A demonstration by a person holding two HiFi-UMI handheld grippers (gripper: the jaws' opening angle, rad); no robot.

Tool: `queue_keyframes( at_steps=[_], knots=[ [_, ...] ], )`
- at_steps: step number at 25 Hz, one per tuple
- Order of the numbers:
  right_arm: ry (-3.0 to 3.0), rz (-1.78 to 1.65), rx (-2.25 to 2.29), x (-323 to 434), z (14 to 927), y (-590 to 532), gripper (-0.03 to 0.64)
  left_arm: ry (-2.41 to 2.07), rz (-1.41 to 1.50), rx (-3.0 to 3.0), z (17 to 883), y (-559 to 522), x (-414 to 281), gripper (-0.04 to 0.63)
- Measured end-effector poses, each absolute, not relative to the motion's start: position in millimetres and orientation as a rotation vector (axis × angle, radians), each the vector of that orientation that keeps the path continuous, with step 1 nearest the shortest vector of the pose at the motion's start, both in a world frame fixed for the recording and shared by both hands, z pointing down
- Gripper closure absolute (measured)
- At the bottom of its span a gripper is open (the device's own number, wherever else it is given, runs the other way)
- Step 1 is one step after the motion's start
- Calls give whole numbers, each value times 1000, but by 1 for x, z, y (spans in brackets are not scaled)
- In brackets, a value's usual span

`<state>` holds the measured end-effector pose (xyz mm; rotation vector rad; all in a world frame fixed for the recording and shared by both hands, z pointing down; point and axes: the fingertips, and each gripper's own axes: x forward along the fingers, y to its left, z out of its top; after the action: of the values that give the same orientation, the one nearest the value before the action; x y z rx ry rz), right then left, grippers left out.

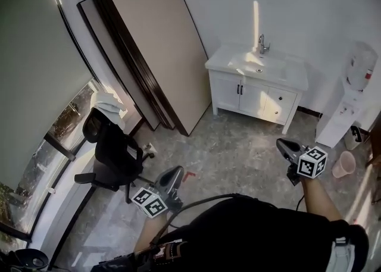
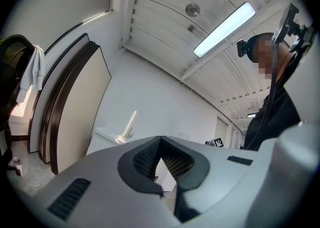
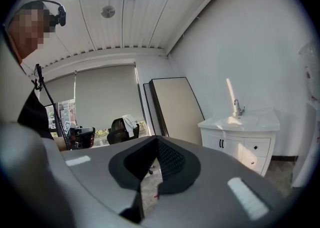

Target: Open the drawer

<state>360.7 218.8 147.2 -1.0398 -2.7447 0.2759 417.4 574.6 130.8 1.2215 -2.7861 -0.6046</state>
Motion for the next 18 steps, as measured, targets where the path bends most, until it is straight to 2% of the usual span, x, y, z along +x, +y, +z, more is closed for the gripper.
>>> queue_keyframes(
  at_steps=[10,18],
  knots=[
    [-2683,327,-1111,264,163,242,615,-2810,-612,1091,140,601,350,595],
    [-2627,311,-1281,130,148,221,615,-2906,-562,972,119,556,257,595]
  ],
)
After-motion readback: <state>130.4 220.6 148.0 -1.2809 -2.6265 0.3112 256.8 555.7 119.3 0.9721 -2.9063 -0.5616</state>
